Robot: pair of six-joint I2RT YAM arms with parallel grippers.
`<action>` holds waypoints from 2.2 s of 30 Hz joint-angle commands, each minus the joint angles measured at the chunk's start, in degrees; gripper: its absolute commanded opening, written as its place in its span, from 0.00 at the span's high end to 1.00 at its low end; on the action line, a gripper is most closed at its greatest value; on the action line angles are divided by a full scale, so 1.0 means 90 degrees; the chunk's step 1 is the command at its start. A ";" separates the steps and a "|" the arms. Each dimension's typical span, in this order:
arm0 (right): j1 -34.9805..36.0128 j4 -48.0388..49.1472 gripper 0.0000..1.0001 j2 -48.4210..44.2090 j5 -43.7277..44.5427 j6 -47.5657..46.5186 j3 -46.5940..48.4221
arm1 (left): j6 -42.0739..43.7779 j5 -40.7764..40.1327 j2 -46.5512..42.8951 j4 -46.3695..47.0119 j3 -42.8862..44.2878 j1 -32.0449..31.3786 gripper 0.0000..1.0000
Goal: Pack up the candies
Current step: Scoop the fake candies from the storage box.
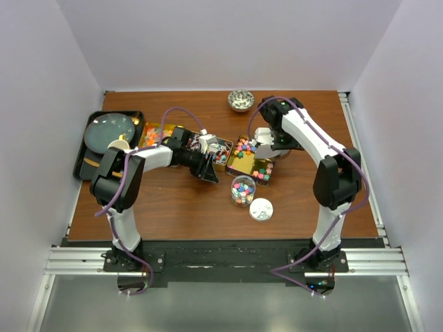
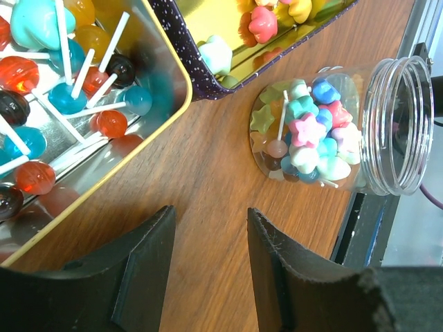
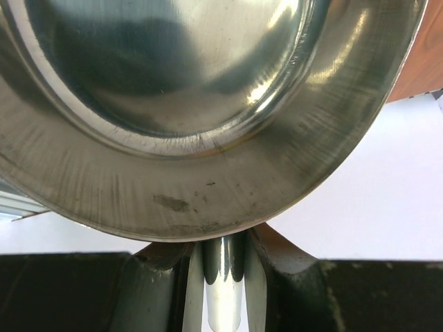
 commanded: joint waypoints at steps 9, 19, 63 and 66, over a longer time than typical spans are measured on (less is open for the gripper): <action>0.0088 -0.1029 1.00 0.0490 0.1528 -0.0129 0.0551 | -0.0136 0.0228 -0.0074 0.0374 -0.0109 0.0037 0.50; 0.0322 -0.1293 1.00 0.1144 0.2163 -0.0021 0.0775 | -0.0185 0.0316 -0.0074 0.0443 -0.0138 0.0047 0.50; 0.1367 0.0184 1.00 0.1945 -0.0783 0.2536 0.0675 | -0.0087 0.0150 -0.0250 0.0394 -0.0353 0.0028 0.50; 0.1367 -0.0120 1.00 0.2063 -0.0902 0.2840 0.0872 | -0.0087 0.0150 -0.0221 0.0404 -0.0344 0.0037 0.50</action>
